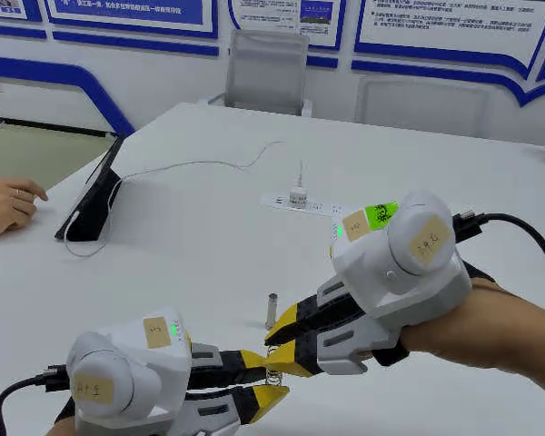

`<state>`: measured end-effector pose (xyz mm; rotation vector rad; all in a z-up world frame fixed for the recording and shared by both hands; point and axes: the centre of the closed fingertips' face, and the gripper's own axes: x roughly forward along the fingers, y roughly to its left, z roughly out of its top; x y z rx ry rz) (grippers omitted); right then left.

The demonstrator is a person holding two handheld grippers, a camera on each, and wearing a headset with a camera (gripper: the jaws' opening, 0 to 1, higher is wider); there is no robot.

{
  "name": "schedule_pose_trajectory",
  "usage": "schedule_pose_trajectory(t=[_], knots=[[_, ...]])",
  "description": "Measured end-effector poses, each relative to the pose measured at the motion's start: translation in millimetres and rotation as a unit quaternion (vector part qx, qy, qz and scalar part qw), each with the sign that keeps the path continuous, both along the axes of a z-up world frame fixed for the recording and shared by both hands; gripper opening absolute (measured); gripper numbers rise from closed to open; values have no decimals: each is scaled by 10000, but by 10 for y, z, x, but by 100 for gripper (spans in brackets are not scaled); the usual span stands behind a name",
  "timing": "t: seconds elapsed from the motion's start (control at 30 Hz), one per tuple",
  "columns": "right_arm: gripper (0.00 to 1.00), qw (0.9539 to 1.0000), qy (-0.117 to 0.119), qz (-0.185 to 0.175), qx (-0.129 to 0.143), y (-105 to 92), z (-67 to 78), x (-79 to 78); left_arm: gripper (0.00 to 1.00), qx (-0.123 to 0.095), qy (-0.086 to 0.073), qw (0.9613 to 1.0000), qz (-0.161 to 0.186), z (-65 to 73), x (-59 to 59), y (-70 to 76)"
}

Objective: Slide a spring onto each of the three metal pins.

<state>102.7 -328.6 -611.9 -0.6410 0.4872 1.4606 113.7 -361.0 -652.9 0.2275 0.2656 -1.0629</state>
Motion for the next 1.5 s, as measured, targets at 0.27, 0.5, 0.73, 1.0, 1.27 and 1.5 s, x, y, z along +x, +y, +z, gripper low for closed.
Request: schedule_pose_trajectory(t=[0.27,0.5,0.73,1.0,1.27,1.5], knots=[[13,9999,53,-76,45,-1,-20,11,11,-87,62,9999,50,-6,15,11],[14,9997,88,-190,90,-12,-38,33,11,-98,58,9999,72,3,35,31],[12,9995,75,-258,140,-14,-39,50,11,-115,42,9999,80,10,47,32],[12,9991,152,-342,183,-2,-39,70,11,-54,-90,9999,115,13,70,44],[12,9986,214,-412,237,6,-24,94,18,-67,-88,9998,174,15,87,63],[12,9985,217,-449,244,0,-21,125,26,-97,-25,9996,248,3,99,91]])
